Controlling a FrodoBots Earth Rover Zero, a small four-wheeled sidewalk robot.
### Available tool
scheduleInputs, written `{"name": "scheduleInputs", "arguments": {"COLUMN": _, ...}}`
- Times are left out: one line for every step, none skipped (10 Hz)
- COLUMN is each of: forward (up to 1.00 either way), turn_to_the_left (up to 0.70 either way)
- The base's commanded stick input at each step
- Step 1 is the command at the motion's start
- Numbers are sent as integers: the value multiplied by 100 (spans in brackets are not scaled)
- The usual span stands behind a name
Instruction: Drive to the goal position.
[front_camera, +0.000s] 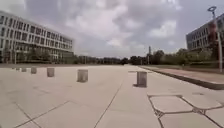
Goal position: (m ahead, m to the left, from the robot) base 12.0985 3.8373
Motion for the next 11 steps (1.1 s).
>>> {"name": "scheduleInputs", "arguments": {"forward": 50, "turn_to_the_left": -2}}
{"name": "scheduleInputs", "arguments": {"forward": 50, "turn_to_the_left": -2}}
{"name": "scheduleInputs", "arguments": {"forward": 50, "turn_to_the_left": -2}}
{"name": "scheduleInputs", "arguments": {"forward": 50, "turn_to_the_left": -2}}
{"name": "scheduleInputs", "arguments": {"forward": 50, "turn_to_the_left": -2}}
{"name": "scheduleInputs", "arguments": {"forward": 50, "turn_to_the_left": -2}}
{"name": "scheduleInputs", "arguments": {"forward": 50, "turn_to_the_left": -2}}
{"name": "scheduleInputs", "arguments": {"forward": 50, "turn_to_the_left": -2}}
{"name": "scheduleInputs", "arguments": {"forward": 50, "turn_to_the_left": -2}}
{"name": "scheduleInputs", "arguments": {"forward": 50, "turn_to_the_left": -2}}
{"name": "scheduleInputs", "arguments": {"forward": 50, "turn_to_the_left": -2}}
